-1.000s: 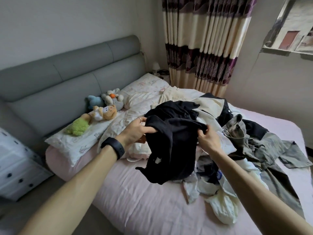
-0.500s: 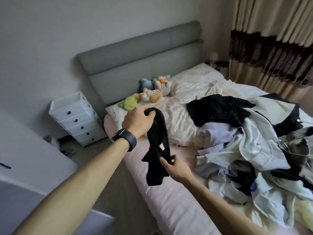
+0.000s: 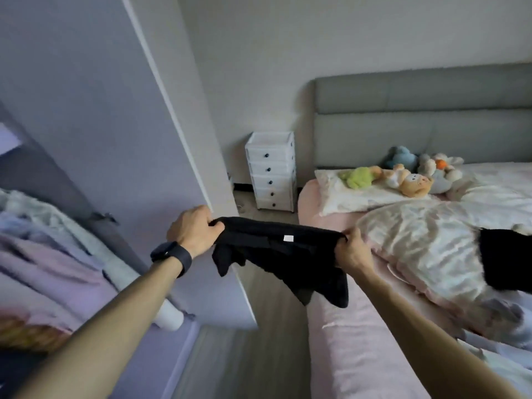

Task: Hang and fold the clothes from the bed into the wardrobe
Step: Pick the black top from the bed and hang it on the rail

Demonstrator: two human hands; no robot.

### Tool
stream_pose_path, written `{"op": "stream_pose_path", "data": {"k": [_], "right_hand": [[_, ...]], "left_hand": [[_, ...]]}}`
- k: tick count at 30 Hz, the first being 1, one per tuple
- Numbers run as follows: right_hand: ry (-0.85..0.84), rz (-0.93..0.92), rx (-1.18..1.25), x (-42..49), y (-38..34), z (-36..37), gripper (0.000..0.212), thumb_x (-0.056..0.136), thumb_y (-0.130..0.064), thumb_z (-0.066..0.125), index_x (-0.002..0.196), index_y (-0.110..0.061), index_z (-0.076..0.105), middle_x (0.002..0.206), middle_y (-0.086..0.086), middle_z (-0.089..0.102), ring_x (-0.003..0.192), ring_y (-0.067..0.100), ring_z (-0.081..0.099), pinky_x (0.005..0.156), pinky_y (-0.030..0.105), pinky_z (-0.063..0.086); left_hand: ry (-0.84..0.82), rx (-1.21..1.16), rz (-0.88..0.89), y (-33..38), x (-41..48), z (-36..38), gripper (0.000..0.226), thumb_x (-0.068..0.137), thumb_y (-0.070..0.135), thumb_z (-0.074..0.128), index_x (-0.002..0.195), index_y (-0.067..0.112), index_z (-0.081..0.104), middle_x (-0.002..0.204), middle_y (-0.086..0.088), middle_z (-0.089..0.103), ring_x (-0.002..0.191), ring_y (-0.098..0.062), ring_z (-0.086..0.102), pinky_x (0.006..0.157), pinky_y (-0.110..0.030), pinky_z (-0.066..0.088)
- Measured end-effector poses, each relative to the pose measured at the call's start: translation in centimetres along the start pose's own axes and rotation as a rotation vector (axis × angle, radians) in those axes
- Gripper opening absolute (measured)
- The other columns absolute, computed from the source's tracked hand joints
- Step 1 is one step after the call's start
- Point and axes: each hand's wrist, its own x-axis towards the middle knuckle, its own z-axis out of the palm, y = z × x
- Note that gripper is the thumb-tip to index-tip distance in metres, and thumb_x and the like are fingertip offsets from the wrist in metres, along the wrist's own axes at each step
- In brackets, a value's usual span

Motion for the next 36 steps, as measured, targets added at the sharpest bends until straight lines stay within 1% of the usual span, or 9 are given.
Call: {"op": "stream_pose_path", "data": {"k": [4, 10, 14, 18, 22, 25, 30, 34, 36], "right_hand": [[-0.072, -0.243, -0.079, 0.3, -8.3, 1.7, 0.025, 0.097, -0.022, 0.045, 0.119, -0.02, 0.055, 0.097, 0.012, 0.066, 0.092, 0.037, 0.065, 0.082, 0.041, 0.052], [-0.416, -0.249, 0.192, -1.7, -16.3, 7.0, 0.027, 0.094, -0.006, 0.049, 0.107, -0.017, 0.071, 0.087, 0.008, 0.07, 0.058, 0.018, 0.065, 0.052, 0.025, 0.054], [-0.597, -0.323, 0.186, -2.7, -18.8, 10.4, 0.035, 0.081, -0.007, 0.077, 0.114, -0.015, 0.067, 0.098, 0.004, 0.073, 0.086, 0.019, 0.072, 0.08, 0.034, 0.062], [-0.616, -0.509, -0.061, -3.2, -21.1, 15.0, 0.043, 0.085, -0.009, 0.073, 0.126, -0.017, 0.064, 0.101, -0.001, 0.07, 0.081, 0.014, 0.067, 0.086, 0.034, 0.057], [-0.595, -0.599, -0.174, -3.1, -22.9, 18.6, 0.052, 0.087, -0.02, 0.072, 0.136, -0.022, 0.053, 0.11, 0.001, 0.065, 0.093, 0.016, 0.063, 0.084, 0.025, 0.048], [-0.583, -0.668, -0.269, -3.2, -24.3, 21.3, 0.05, 0.088, -0.022, 0.07, 0.135, -0.023, 0.053, 0.109, 0.0, 0.064, 0.094, 0.017, 0.06, 0.082, 0.024, 0.045], [-0.657, -0.869, -0.396, -3.7, -26.5, 25.6, 0.026, 0.088, -0.016, 0.065, 0.112, -0.024, 0.067, 0.107, 0.002, 0.066, 0.087, 0.019, 0.062, 0.079, 0.025, 0.043], [-0.77, -0.935, -0.269, -4.9, -28.3, 28.8, 0.017, 0.095, -0.03, 0.064, 0.109, -0.022, 0.066, 0.108, -0.007, 0.06, 0.096, 0.015, 0.059, 0.085, 0.023, 0.043], [-0.91, -0.937, -0.198, -5.8, -29.5, 30.5, 0.013, 0.097, -0.032, 0.062, 0.105, -0.023, 0.062, 0.103, -0.01, 0.067, 0.095, 0.013, 0.064, 0.082, 0.023, 0.047]], "left_hand": [[-0.109, -0.078, -0.028, -7.3, -1.6, 0.2, 0.025, 0.094, 0.037, 0.052, 0.078, 0.023, 0.038, 0.073, 0.001, 0.057, 0.065, -0.02, 0.053, 0.057, -0.033, 0.039], [-0.048, -0.583, -0.228, -13.7, -1.0, -1.7, 0.029, 0.091, 0.036, 0.066, 0.082, 0.018, 0.045, 0.074, 0.003, 0.047, 0.071, -0.017, 0.046, 0.063, -0.034, 0.036], [-0.163, -1.047, -0.363, -17.4, -1.5, -3.8, 0.038, 0.08, 0.041, 0.081, 0.099, 0.015, 0.061, 0.089, -0.003, 0.065, 0.079, -0.017, 0.061, 0.06, -0.028, 0.041], [-0.415, -1.293, -0.377, -22.0, -2.4, -5.9, 0.029, 0.081, 0.019, 0.078, 0.106, 0.008, 0.068, 0.109, -0.017, 0.066, 0.103, -0.029, 0.062, 0.077, -0.03, 0.045], [-0.473, -1.242, -0.383, -26.6, -4.0, -6.7, 0.014, 0.088, 0.008, 0.068, 0.098, 0.009, 0.078, 0.11, -0.014, 0.072, 0.103, -0.025, 0.07, 0.081, -0.026, 0.054], [-0.349, -0.861, -0.313, -29.7, -5.5, -7.4, 0.027, 0.087, 0.022, 0.076, 0.108, 0.004, 0.073, 0.112, -0.015, 0.073, 0.11, -0.026, 0.067, 0.097, -0.037, 0.051], [0.035, -0.704, -0.348, -32.9, -8.6, -6.6, 0.022, 0.082, 0.025, 0.081, 0.078, 0.015, 0.062, 0.069, 0.012, 0.066, 0.071, -0.006, 0.063, 0.063, -0.017, 0.047], [0.15, -0.675, -0.424, -34.4, -10.9, -6.0, 0.029, 0.087, 0.02, 0.077, 0.087, 0.004, 0.053, 0.081, -0.006, 0.058, 0.077, -0.015, 0.057, 0.071, -0.031, 0.043], [0.172, -0.61, -0.486, -34.1, -12.0, -6.0, 0.03, 0.087, 0.019, 0.077, 0.087, 0.009, 0.049, 0.08, -0.003, 0.056, 0.074, -0.007, 0.055, 0.071, -0.029, 0.042]]}}
